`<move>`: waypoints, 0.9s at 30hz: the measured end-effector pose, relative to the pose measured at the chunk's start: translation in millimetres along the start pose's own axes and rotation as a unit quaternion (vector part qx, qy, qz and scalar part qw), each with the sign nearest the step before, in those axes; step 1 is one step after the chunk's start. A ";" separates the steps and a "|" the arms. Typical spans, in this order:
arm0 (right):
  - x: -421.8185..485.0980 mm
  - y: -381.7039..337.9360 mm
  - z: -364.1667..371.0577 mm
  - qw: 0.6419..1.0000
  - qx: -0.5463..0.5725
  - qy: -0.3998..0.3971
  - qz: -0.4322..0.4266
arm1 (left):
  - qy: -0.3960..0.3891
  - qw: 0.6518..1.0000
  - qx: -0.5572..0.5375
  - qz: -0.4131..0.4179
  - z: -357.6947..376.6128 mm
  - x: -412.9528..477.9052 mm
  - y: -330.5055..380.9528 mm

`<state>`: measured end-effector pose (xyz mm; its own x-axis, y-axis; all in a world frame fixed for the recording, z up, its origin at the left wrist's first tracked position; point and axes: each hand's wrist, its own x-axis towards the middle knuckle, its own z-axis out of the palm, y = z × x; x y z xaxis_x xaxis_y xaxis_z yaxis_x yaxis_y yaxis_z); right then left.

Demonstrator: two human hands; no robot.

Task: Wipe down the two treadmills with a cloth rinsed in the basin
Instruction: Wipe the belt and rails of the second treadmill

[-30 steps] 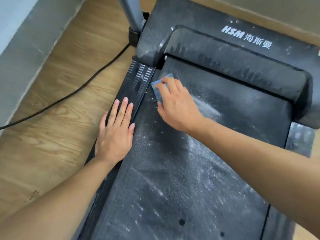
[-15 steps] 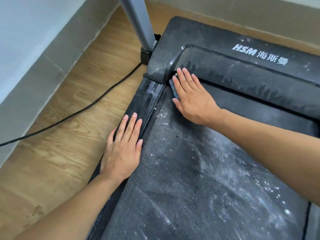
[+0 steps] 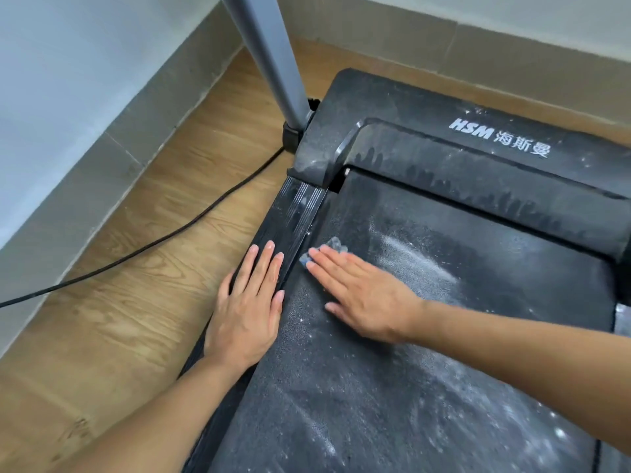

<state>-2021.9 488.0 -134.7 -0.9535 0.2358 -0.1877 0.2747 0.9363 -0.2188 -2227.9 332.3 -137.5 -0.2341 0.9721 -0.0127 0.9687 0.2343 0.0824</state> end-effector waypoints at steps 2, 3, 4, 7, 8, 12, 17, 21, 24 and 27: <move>13.0 28.6 -9.6 0.999 -0.007 0.009 0.037 | -0.003 1.000 -0.002 0.000 0.0 -0.3 0.2; 19.5 45.4 -16.8 0.997 -0.010 0.026 0.078 | -0.003 1.000 -0.003 0.000 0.1 -0.6 0.4; 24.3 62.4 -25.1 0.992 -0.014 0.039 0.123 | -0.001 1.000 -0.002 0.000 0.3 -0.7 0.5; 28.5 93.5 -40.6 0.982 -0.009 0.037 0.186 | -0.002 1.000 0.001 0.002 0.1 0.0 0.1; 28.7 91.8 -40.9 0.981 0.005 0.039 0.187 | -0.003 1.000 0.004 0.001 0.0 -0.1 0.1; 9.1 31.8 -20.4 0.995 0.043 0.018 0.091 | 0.001 1.000 0.001 0.004 0.4 -0.8 0.3; -18.5 -18.4 9.8 0.997 -0.008 -0.021 -0.076 | 0.003 1.000 -0.002 0.003 0.7 -1.2 -0.6; 4.3 56.8 -25.4 0.995 -0.056 0.023 0.080 | 0.001 1.000 -0.006 0.003 0.6 1.2 -1.0; 3.1 100.5 -44.5 0.988 -0.042 0.002 0.152 | 0.004 1.000 -0.011 0.001 1.0 -1.6 -0.6; -21.9 73.0 -37.0 0.995 -0.011 -0.025 0.100 | 0.003 1.000 -0.002 0.007 1.1 -1.3 -1.6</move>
<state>-1985.6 560.8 -111.1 -0.8729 0.4049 -0.2723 0.4545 0.8777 -0.1517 -2229.1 330.7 -138.7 -0.2218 0.9751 -0.0047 0.9713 0.2214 0.0865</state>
